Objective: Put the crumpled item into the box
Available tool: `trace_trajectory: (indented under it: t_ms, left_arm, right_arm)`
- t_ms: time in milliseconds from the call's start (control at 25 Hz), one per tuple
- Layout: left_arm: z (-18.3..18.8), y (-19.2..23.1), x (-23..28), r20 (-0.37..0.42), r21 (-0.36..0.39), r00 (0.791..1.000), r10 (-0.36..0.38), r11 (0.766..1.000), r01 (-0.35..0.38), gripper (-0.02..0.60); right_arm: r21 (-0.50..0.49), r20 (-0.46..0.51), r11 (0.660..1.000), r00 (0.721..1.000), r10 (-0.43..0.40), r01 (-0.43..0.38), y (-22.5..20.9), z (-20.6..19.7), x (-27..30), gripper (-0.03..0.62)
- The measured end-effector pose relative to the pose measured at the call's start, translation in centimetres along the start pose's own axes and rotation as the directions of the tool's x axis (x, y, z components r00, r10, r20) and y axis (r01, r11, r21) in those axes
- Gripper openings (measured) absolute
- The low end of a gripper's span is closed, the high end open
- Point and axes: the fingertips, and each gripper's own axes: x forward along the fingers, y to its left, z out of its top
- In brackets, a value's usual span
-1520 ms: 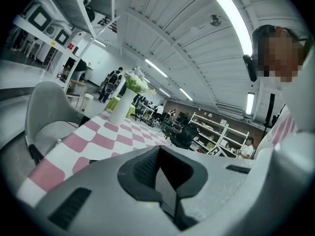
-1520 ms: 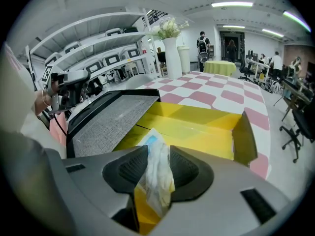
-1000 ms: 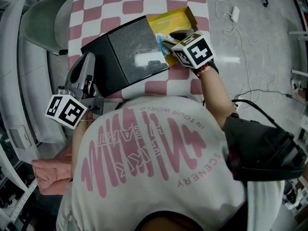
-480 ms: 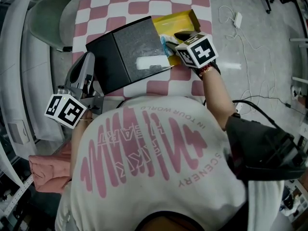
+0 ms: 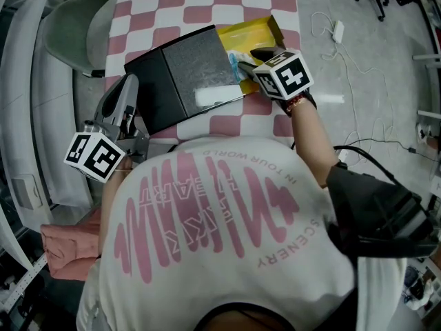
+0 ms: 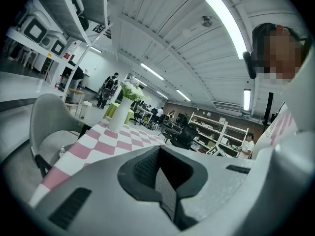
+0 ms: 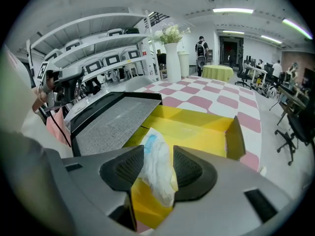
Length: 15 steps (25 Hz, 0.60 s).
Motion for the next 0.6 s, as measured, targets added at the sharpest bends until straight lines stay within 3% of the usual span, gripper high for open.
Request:
trace_trajectory:
  t_ms: [280,600]
  left_arm:
    - [-0.2,-0.9,-1.5,0.016,0.013,0.999,-0.029,1.000,0.028,0.008]
    - [0.1,-1.8,-3.6,0.032,0.035,0.997,-0.064,0.997,0.063,0.008]
  right_arm:
    - [-0.002,0.030,0.999,0.998,-0.050,0.050,0.6,-0.4,-1.4,0.179]
    - [0.085,0.092,0.991,0.989,-0.113,0.106,1.0,-1.0,-2.6,0.141]
